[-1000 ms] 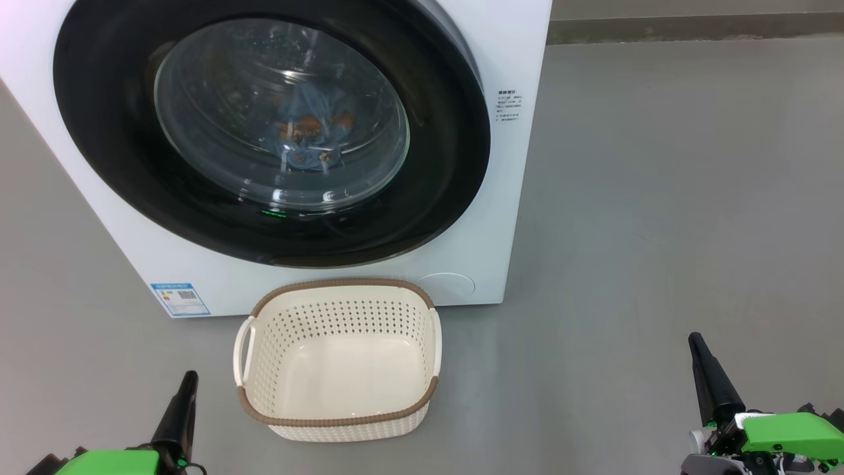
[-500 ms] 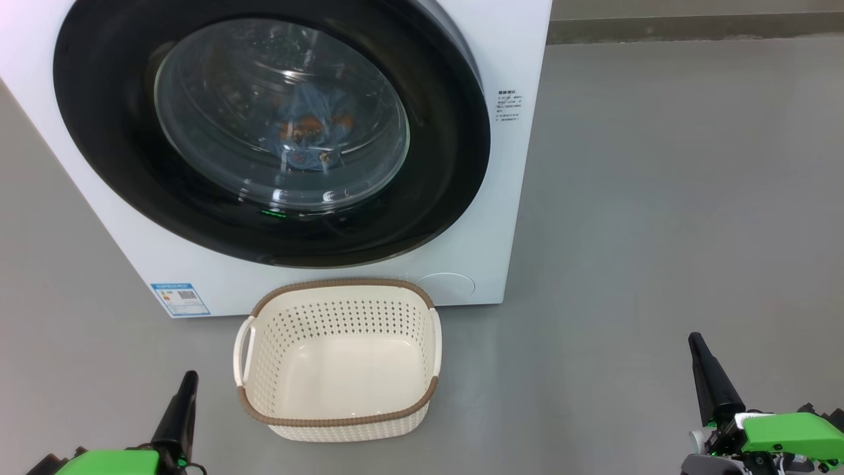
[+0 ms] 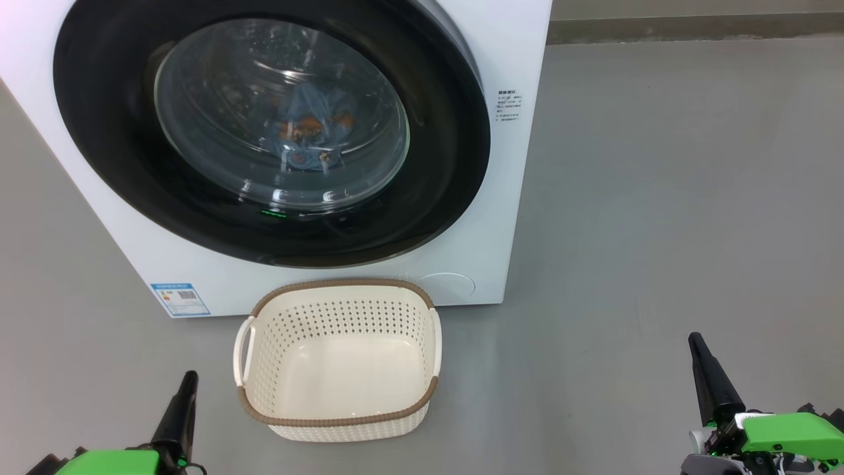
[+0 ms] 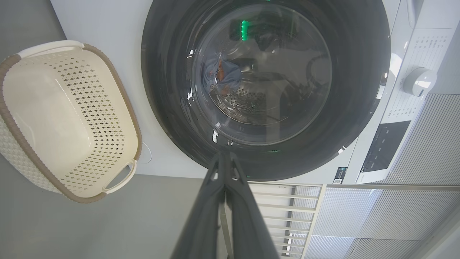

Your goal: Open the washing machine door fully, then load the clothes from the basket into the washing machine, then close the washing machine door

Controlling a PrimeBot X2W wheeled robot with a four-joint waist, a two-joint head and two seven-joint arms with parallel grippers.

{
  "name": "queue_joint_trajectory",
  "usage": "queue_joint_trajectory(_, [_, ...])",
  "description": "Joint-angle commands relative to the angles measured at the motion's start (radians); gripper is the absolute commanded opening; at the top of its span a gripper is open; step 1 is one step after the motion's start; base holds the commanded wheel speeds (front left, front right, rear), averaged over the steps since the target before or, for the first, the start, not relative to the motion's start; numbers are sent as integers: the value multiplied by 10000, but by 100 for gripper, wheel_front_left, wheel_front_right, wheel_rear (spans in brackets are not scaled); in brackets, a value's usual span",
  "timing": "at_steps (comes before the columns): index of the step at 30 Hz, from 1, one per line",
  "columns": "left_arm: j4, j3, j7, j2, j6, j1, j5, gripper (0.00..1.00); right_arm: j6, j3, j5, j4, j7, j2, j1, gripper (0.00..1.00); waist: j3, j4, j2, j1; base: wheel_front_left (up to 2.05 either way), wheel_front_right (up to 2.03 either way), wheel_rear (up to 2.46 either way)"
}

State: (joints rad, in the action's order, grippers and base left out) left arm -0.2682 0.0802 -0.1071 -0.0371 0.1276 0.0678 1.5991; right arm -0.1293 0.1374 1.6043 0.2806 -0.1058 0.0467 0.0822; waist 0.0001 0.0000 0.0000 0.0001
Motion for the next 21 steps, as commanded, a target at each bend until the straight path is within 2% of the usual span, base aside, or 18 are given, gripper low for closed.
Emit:
queue_joint_trajectory(1, [170,355,-73,-132,23,483,80,0,-14,-216,27,-290,-87,36,340,0,0,0,0,-1,0,0,0])
queue_joint_trajectory(21, [169,355,-73,-132,24,483,79,0,-14,-216,27,-290,-87,36,340,0,0,0,0,-1,0,0,0])
